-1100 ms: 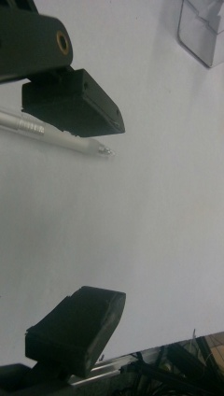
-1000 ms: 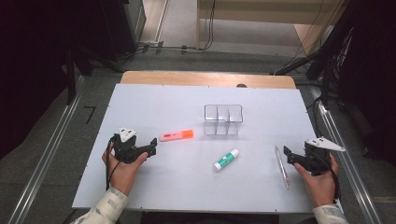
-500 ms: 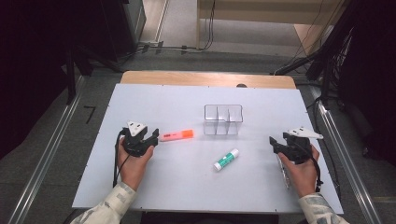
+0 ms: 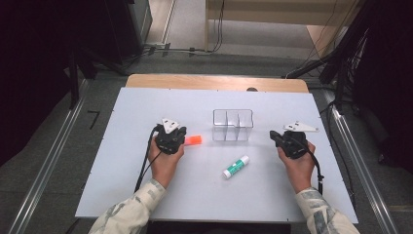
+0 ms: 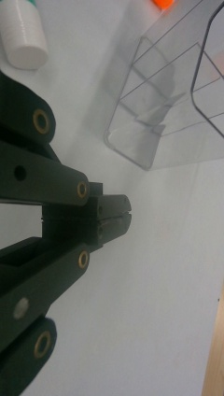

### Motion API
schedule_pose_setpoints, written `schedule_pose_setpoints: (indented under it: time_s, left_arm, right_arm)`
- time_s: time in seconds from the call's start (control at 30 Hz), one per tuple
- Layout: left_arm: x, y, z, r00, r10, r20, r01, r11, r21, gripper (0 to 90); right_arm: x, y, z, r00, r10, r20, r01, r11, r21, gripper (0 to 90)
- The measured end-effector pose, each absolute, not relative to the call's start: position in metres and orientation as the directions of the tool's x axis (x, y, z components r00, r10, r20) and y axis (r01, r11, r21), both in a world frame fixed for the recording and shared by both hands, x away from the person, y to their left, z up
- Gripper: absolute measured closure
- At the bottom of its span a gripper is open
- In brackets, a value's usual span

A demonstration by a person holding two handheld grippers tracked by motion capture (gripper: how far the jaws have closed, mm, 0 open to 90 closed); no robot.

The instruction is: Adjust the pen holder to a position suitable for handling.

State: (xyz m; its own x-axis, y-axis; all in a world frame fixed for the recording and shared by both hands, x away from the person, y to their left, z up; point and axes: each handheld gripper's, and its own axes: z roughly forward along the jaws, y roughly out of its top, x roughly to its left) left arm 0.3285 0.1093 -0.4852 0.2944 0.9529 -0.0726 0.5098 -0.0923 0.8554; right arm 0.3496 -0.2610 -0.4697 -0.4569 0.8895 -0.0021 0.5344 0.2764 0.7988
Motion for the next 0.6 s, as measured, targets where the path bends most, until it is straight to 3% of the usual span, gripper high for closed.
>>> schedule_pose_setpoints:
  time_s: [0.6]
  left_arm:
    - [0.355, 0.055, -0.492, 0.370, 0.929, -0.030, 0.455, -0.152, 0.877, 90.0]
  right_arm:
    - [0.374, -0.217, -0.474, -0.522, 0.853, 0.023, 0.513, 0.292, 0.807, 87.8]
